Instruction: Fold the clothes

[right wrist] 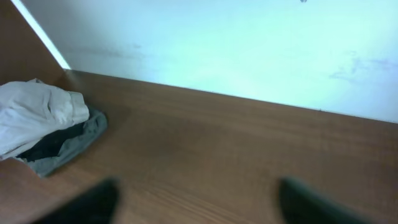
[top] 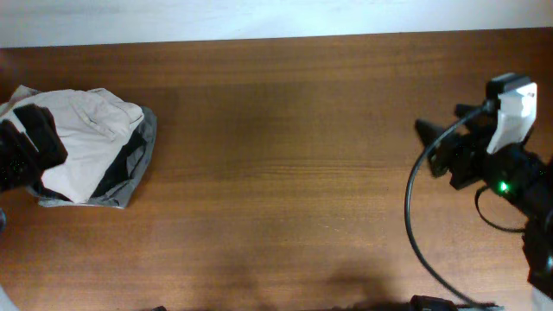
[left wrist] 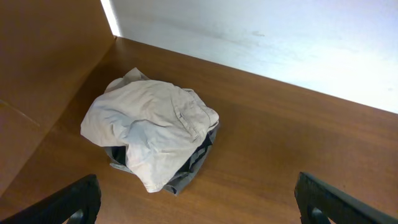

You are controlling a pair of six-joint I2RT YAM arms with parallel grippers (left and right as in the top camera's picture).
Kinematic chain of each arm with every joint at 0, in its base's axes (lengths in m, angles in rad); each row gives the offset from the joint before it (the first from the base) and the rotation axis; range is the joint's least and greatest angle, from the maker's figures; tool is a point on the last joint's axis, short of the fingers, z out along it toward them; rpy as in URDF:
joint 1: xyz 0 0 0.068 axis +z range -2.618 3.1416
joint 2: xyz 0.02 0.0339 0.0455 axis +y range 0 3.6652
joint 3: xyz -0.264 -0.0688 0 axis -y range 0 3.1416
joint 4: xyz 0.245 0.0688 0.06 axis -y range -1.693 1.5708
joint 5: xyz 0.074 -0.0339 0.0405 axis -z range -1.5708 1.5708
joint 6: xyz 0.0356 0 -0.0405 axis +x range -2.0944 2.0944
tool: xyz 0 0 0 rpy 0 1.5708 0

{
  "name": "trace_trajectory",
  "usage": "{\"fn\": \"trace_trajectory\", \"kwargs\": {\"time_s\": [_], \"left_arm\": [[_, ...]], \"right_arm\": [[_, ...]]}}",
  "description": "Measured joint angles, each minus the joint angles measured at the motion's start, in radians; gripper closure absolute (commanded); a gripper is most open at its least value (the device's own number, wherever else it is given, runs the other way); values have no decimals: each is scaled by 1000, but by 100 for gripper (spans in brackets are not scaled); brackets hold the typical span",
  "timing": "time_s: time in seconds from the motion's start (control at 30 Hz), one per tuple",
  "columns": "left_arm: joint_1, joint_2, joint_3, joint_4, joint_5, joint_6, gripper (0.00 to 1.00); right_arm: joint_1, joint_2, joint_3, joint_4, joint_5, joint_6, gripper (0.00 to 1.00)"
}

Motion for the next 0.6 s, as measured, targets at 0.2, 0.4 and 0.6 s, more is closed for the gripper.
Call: {"fn": "trace_trajectory", "kwargs": {"time_s": [0.2,0.4,0.6], "left_arm": [[0,-45,-5,42,0,0,1],[0,-49,-6,15,0,0,1],[0,-48,-8,1,0,0,1]], "right_arm": [[0,0,0,-1,-3,-2,1],[0,29,0,-1,-3,-2,1],[0,48,0,-1,-3,-2,1]]}}
